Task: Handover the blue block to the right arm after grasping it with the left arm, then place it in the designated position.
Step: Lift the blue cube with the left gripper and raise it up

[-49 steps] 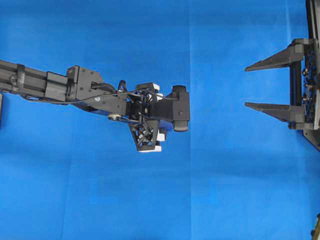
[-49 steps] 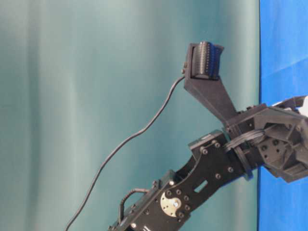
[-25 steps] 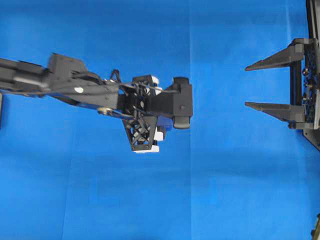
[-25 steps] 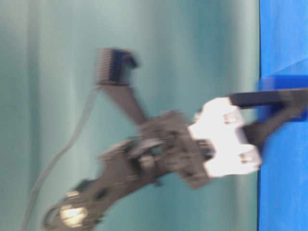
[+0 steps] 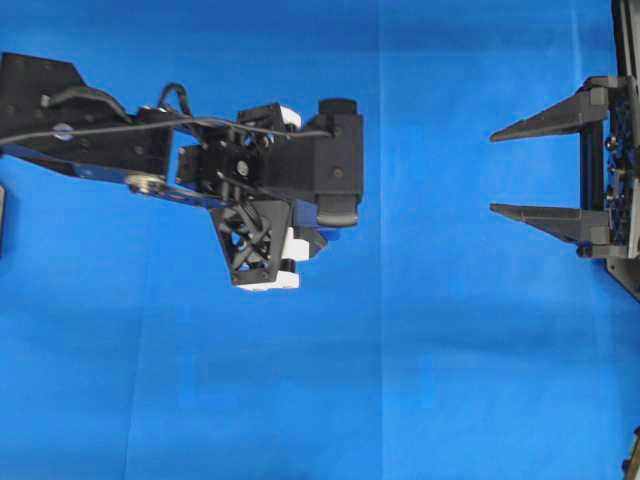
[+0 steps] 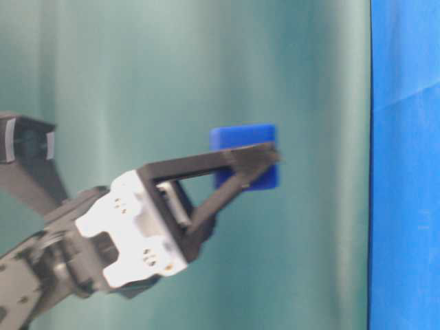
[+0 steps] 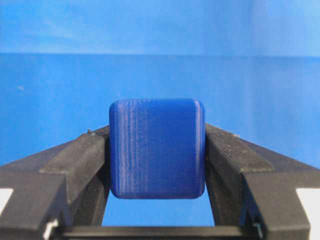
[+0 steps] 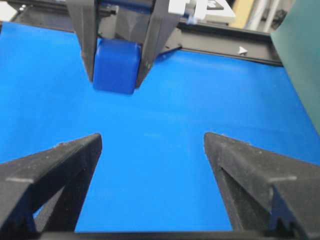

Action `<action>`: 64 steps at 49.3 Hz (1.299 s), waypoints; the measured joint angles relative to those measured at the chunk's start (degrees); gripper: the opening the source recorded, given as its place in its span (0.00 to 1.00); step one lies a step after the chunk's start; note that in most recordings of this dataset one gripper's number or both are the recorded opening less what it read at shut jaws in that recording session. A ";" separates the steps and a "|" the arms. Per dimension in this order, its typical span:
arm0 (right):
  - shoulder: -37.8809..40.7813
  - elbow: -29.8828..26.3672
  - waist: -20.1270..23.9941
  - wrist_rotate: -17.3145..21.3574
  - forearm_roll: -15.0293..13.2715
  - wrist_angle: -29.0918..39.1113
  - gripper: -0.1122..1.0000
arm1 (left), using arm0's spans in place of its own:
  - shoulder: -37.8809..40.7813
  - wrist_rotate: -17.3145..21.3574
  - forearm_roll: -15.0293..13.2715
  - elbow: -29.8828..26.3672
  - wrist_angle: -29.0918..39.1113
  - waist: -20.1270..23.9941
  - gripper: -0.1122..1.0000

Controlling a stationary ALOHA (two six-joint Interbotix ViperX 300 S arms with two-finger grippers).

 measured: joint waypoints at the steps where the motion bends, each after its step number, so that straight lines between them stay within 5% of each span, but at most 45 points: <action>1: 0.00 0.00 -0.09 0.09 0.00 0.00 0.95 | -0.26 0.00 0.00 -0.09 0.09 0.09 0.51; 64: 0.00 0.00 -0.09 0.35 0.00 0.18 0.95 | -0.70 0.00 0.18 0.00 -0.70 0.18 0.51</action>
